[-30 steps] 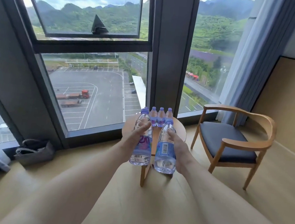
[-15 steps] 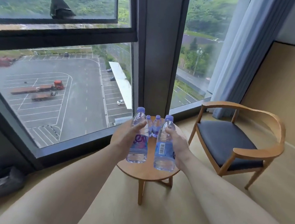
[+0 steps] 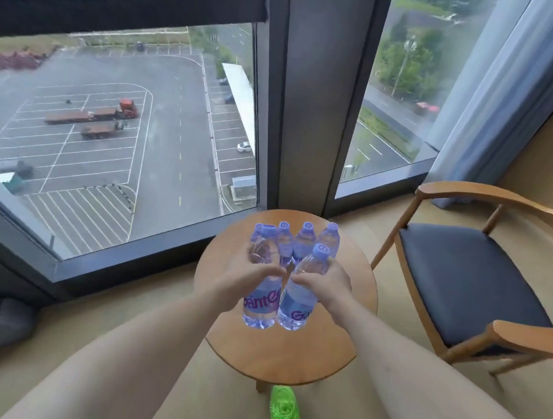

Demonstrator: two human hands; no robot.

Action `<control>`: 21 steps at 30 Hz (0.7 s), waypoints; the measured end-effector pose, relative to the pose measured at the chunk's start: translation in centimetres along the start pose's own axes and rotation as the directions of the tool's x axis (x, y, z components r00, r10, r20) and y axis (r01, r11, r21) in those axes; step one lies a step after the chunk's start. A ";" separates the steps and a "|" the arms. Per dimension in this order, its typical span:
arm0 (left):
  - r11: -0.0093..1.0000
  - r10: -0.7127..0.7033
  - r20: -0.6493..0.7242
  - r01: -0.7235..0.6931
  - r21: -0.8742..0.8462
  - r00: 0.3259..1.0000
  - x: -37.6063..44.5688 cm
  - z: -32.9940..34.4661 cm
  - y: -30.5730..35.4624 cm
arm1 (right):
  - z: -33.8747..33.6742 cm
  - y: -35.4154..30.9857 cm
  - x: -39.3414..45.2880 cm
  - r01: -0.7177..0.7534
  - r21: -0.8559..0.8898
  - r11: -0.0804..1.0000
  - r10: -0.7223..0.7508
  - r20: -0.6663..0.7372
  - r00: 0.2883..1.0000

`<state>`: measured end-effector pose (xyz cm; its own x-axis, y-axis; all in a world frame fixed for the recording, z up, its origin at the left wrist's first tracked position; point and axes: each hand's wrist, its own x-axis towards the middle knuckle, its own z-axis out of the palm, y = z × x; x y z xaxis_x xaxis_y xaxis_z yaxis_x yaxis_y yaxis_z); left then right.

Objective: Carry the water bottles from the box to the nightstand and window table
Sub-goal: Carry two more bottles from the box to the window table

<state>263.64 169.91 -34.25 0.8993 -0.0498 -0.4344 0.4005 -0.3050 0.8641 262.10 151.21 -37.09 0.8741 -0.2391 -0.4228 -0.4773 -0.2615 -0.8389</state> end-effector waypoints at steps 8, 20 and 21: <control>0.981 -0.189 -0.092 0.191 0.022 0.978 8.4 2.0 -2.4 | 0.5 1.6 9.4 -0.085 -0.145 0.986 0.097 0.075 0.992; 0.966 -0.176 -0.170 0.203 0.160 0.970 16.8 4.6 -7.1 | 4.4 4.8 16.6 -0.168 -0.253 0.953 0.165 -0.034 0.986; 0.965 -0.162 -0.179 0.194 0.178 0.970 17.5 4.8 -7.3 | 4.7 4.8 17.1 -0.174 -0.246 0.954 0.166 -0.054 0.985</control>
<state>275.58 166.66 -49.34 0.8392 0.1712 -0.5162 0.5297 -0.4728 0.7042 275.21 150.29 -49.99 0.7766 -0.3293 -0.5370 -0.6295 -0.4377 -0.6420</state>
